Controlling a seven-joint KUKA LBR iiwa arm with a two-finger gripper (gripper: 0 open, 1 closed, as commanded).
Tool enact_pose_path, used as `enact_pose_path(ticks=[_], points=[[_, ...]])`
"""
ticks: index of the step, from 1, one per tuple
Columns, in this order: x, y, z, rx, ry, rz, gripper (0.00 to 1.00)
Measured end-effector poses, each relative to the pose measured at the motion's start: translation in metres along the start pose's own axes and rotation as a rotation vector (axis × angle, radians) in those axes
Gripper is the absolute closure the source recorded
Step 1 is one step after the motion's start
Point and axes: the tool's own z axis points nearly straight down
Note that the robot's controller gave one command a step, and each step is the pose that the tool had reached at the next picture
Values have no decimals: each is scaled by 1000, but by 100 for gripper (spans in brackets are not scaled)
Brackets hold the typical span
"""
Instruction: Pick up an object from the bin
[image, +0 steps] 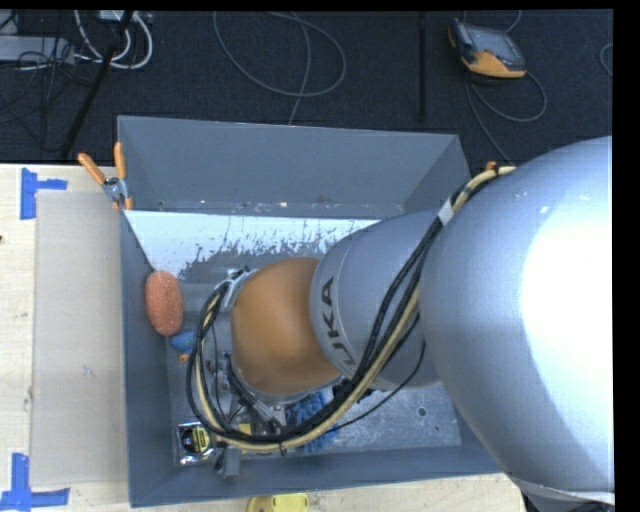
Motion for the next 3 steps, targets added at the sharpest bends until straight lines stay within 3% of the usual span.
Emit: enact_pose_path(ticks=[1,2,3], points=[[-10,-16,-34,2,7,-63,0],[-15,-25,-46,-6,-17,-74,0],[-13,-31,5,-2,-3,12,0]])
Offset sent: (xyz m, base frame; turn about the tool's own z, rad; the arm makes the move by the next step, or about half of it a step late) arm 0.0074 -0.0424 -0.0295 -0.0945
